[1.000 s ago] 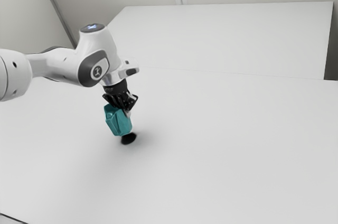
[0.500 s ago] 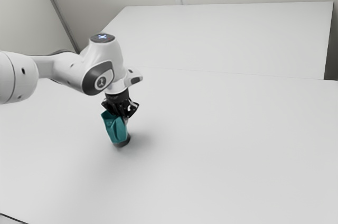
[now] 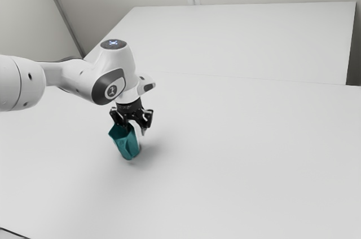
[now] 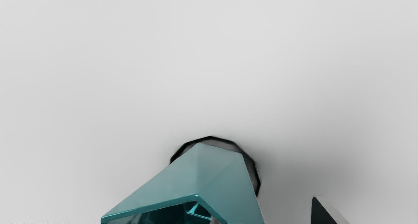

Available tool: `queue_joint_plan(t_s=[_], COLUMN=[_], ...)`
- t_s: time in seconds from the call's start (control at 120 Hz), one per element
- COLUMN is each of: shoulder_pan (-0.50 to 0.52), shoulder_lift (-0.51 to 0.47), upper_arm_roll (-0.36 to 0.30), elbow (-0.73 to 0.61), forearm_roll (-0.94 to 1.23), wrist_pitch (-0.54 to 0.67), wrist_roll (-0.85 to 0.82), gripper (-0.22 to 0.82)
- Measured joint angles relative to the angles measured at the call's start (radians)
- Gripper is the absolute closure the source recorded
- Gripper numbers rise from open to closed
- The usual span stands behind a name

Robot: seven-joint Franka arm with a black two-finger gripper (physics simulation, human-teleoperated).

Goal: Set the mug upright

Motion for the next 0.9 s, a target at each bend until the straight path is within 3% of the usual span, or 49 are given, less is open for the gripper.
queue_joint_plan(t_s=[0.133, 0.308, 0.9], shoulder_pan=[-0.001, -0.001, 0.002], shoulder_lift=[-0.026, -0.045, -0.063], upper_arm_roll=[-0.001, 0.000, 0.011], elbow=[0.029, 0.157, 0.581], forearm_roll=[-0.015, -0.058, -0.110], wrist_pitch=[-0.020, -0.135, -0.581], wrist_roll=[-0.011, 0.014, 0.240], gripper=[0.21, 0.09, 0.01])
